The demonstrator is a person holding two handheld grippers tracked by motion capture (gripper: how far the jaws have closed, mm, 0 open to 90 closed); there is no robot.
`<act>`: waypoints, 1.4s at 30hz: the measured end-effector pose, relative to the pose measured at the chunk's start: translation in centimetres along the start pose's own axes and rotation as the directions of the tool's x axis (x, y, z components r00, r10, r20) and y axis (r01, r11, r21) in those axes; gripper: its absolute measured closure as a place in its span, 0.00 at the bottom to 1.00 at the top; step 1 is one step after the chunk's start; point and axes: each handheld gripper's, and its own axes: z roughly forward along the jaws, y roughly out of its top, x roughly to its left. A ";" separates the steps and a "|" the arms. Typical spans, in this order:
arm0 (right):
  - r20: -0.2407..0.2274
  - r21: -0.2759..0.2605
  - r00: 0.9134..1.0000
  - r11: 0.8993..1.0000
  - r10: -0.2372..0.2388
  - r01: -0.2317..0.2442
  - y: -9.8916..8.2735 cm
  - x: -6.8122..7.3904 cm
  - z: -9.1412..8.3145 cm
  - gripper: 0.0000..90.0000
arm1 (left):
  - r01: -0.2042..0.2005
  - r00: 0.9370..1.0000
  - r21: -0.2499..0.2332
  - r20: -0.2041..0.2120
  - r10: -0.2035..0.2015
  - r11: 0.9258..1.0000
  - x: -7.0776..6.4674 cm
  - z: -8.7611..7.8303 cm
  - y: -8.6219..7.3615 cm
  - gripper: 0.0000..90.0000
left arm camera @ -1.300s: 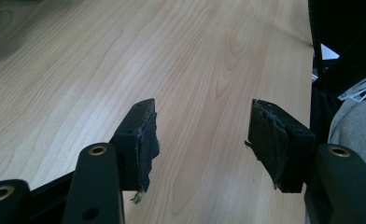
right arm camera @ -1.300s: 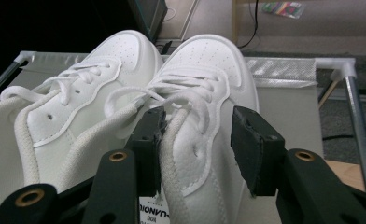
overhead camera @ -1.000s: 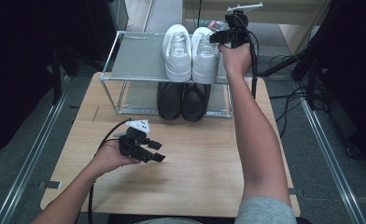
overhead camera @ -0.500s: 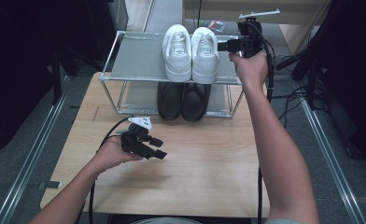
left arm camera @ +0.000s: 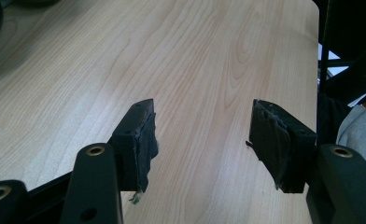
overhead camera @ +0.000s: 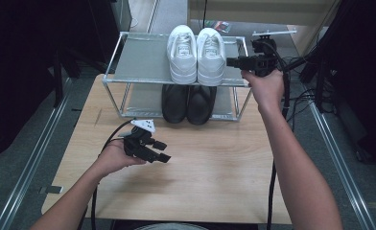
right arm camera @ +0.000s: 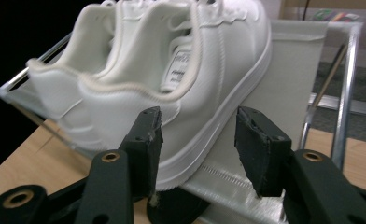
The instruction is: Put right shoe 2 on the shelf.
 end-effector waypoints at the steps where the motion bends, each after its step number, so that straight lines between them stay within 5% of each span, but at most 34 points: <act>1: -0.010 0.005 1.000 1.000 -0.009 0.010 -0.3 0.1 -0.2 0.58 | 0.005 1.000 -0.001 0.004 -0.005 1.000 0.0 0.0 0.0 0.46; 14: -0.085 -0.020 0.993 0.996 -0.088 0.086 -5.1 1.6 -2.2 0.56 | 0.009 1.000 0.000 -0.006 -0.009 1.000 0.1 -0.2 -0.2 0.45; 31: -0.164 -0.037 0.977 0.991 -0.136 0.132 -13.1 0.9 -3.1 0.53 | 0.021 0.999 -0.005 -0.028 -0.021 1.000 0.3 -0.5 -0.4 0.45; 42: -0.219 0.000 0.962 0.986 -0.161 0.165 -17.8 0.9 -2.6 0.52 | 0.022 0.999 0.005 -0.026 -0.022 1.000 0.3 -0.5 -0.4 0.44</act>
